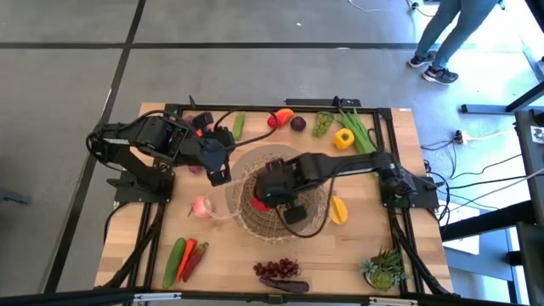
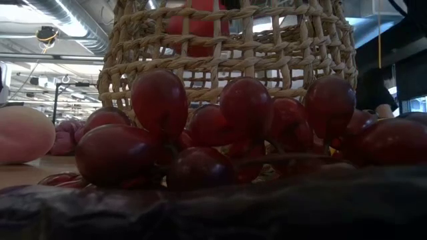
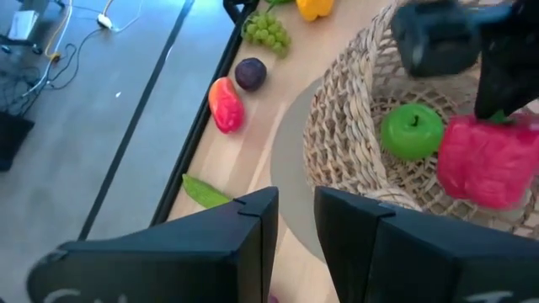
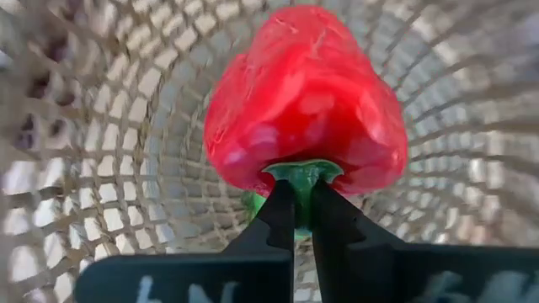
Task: Build produce basket
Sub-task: Put the red bell pepper into the brown basket
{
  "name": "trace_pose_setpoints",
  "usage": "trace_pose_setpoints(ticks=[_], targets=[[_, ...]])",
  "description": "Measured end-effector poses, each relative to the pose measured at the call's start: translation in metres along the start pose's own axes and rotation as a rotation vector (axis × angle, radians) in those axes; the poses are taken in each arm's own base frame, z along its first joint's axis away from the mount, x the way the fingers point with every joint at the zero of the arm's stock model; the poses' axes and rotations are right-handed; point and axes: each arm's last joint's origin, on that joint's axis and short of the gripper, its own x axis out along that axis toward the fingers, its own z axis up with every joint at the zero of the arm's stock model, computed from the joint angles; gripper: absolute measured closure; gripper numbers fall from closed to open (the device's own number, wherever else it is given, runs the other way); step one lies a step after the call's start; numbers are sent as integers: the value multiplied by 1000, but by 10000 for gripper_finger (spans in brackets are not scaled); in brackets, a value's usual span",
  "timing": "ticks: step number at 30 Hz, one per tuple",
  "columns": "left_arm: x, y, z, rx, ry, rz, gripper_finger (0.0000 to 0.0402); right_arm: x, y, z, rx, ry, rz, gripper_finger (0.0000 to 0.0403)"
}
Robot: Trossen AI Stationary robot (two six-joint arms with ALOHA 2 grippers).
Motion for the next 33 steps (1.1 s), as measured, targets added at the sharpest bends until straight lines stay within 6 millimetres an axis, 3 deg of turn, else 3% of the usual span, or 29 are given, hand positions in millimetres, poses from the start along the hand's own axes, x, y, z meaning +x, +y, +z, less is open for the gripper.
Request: trace_pose_setpoints(ticks=[10, 17, 28, 33], targets=[[0, 0, 0, -1, 1, -3, 332, 67, -1, 10, -18, 145, 30, 396], [0, 0, 0, -2, 1, -4, 332, 101, 1, 12, -70, 217, 49, 396], [0, 0, 0, -14, 0, -4, 332, 121, 1, 11, -73, 252, 76, 396], [0, 0, 0, -14, 0, -4, 332, 123, -1, 11, -53, 248, 92, 348]])
